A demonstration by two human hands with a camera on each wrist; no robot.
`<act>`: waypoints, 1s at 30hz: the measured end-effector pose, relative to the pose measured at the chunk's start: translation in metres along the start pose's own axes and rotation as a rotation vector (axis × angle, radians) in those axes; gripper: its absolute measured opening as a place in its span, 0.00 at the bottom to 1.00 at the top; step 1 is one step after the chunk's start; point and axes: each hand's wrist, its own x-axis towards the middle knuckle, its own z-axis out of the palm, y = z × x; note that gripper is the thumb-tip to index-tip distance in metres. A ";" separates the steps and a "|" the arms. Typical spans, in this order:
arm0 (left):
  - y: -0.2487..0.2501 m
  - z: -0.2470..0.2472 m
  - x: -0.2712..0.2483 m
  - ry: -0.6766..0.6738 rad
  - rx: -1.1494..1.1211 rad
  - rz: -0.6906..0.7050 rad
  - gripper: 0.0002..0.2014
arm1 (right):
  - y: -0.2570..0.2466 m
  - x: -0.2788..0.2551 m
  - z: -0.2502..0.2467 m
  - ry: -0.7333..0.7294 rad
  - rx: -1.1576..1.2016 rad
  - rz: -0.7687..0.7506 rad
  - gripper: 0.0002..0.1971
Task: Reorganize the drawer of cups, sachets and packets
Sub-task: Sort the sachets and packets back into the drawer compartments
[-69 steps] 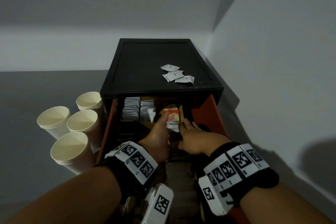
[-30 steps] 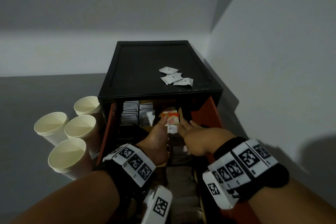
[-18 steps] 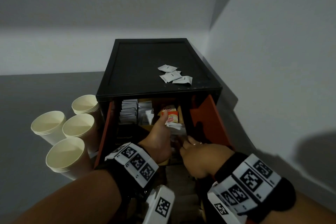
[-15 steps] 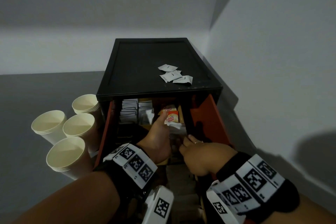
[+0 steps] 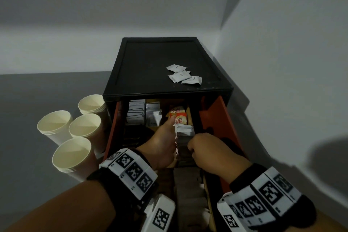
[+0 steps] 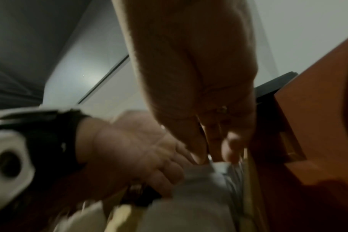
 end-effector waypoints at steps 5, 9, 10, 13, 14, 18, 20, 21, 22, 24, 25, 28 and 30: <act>-0.006 -0.003 -0.003 0.011 0.131 0.016 0.26 | -0.005 0.008 0.004 0.019 -0.063 0.064 0.13; -0.008 -0.006 0.000 0.009 0.116 0.029 0.20 | -0.006 0.009 0.003 0.056 -0.064 0.046 0.14; -0.007 -0.007 -0.001 0.009 0.082 0.025 0.22 | -0.006 0.008 0.003 0.063 -0.066 0.043 0.14; -0.005 -0.012 -0.002 -0.009 0.042 -0.009 0.30 | -0.006 0.010 0.004 0.066 -0.081 0.050 0.14; -0.004 -0.014 -0.002 -0.022 0.036 -0.016 0.31 | -0.006 0.011 0.005 0.061 -0.081 0.050 0.14; -0.002 -0.012 -0.009 0.032 0.077 0.009 0.24 | 0.001 0.016 0.002 0.102 -0.024 0.077 0.10; -0.003 -0.013 -0.008 0.042 0.122 0.001 0.28 | 0.010 0.020 -0.003 0.159 0.040 0.106 0.07; -0.004 -0.013 -0.009 0.031 0.132 -0.016 0.30 | 0.013 0.022 -0.005 0.183 0.069 0.121 0.06; -0.004 -0.011 -0.011 0.007 0.126 -0.024 0.31 | 0.016 0.022 -0.006 0.197 0.092 0.128 0.07; -0.008 -0.007 -0.006 -0.021 0.057 -0.041 0.30 | 0.016 0.021 -0.006 0.161 0.111 0.120 0.08; -0.009 -0.004 -0.007 -0.014 0.034 -0.031 0.28 | 0.014 0.020 -0.004 0.120 0.114 0.107 0.09; -0.006 0.000 -0.007 0.016 0.076 -0.012 0.28 | 0.009 0.018 0.004 0.053 0.118 0.096 0.15; -0.004 0.001 -0.009 0.020 0.101 -0.026 0.27 | 0.010 0.019 0.004 0.081 0.125 0.101 0.16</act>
